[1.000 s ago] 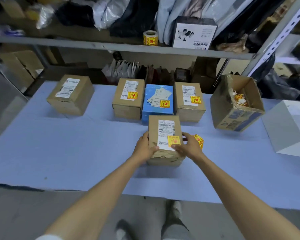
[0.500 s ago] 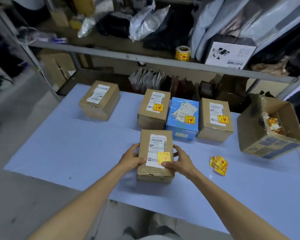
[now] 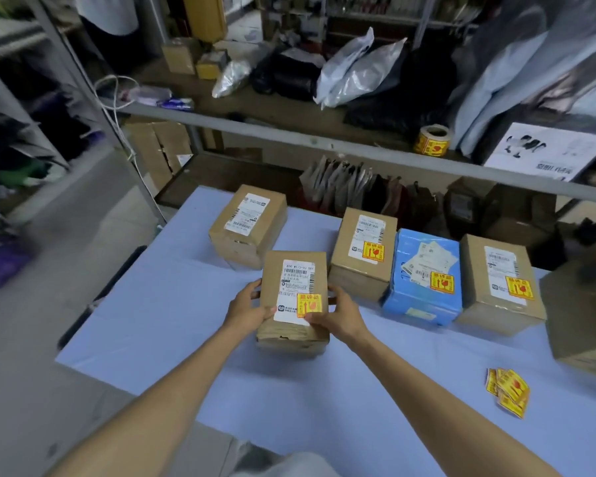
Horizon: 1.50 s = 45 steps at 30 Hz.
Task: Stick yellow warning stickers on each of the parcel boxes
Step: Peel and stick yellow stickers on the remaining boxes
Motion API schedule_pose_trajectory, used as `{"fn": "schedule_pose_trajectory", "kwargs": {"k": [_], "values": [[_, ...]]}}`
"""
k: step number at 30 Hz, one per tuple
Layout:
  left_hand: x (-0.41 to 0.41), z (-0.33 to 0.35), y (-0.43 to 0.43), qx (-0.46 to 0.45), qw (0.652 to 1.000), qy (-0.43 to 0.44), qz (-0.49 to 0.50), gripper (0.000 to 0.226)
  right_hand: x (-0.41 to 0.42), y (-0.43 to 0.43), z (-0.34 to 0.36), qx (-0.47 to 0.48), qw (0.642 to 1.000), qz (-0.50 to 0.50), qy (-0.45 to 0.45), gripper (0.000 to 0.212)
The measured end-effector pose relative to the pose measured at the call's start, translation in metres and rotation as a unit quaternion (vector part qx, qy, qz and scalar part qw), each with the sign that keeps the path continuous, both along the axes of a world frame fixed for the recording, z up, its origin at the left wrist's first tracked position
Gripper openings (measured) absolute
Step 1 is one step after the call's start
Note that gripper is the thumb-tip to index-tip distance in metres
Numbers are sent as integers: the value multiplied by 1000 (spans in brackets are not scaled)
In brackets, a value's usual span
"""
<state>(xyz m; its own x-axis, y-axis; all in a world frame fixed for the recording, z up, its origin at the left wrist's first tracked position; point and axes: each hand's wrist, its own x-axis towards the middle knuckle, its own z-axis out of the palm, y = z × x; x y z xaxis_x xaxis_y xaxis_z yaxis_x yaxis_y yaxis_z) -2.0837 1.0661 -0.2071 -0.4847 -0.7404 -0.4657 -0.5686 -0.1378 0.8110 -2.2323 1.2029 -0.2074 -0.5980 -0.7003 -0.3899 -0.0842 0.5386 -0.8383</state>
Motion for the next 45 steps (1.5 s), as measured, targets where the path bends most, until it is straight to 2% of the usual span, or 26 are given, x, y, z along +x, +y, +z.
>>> {"fn": "schedule_pose_trajectory", "kwargs": {"k": [4, 8, 11, 16, 23, 26, 28, 30, 32, 33, 35, 37, 40, 43, 45], "values": [[-18, 5, -46, 0, 999, 3, -32, 70, -6, -44, 4, 7, 999, -32, -1, 65], [-52, 11, -83, -22, 995, 18, -97, 70, -19, -84, 8, 16, 998, -58, 28, 36], [-83, 10, -105, -51, 989, 21, -138, 73, -36, -108, 7, 30, 993, -94, 66, 33], [-123, -2, -134, -77, 985, -12, -151, 61, -59, -141, 5, 65, 981, -115, 142, 26], [-151, -18, -146, -93, 982, -46, -159, 62, -76, -160, -8, 102, 970, -105, 195, 25], [-155, -23, -145, -109, 978, -56, -167, 67, -80, -165, -9, 155, 960, -98, 213, 28], [-155, -20, -143, -138, 973, -64, -172, 66, -77, -167, -6, 197, 946, -90, 239, 28], [-156, -12, -147, -182, 966, -61, -173, 59, -73, -170, 0, 240, 919, -75, 303, 31], [-152, 0, -158, -210, 965, -48, -150, 49, -67, -175, 6, 225, 902, -53, 364, 39], [-149, 5, -167, -218, 966, -41, -135, 45, -63, -179, 9, 191, 909, -33, 369, 43], [-140, 9, -190, -241, 963, -49, -108, 42, -51, -192, 14, 114, 939, 6, 324, 45], [-128, 7, -216, -259, 956, -98, -100, 51, -39, -209, 19, 77, 963, 25, 256, 43], [-107, -9, -248, -230, 944, -172, -161, 70, -25, -238, 17, 86, 977, 46, 188, 46], [-89, -26, -262, -157, 960, -130, -191, 77, -12, -265, 6, 125, 976, 55, 172, 71], [-79, -30, -266, -154, 966, -125, -168, 80, 0, -276, 2, 145, 976, 40, 156, 85]]}}
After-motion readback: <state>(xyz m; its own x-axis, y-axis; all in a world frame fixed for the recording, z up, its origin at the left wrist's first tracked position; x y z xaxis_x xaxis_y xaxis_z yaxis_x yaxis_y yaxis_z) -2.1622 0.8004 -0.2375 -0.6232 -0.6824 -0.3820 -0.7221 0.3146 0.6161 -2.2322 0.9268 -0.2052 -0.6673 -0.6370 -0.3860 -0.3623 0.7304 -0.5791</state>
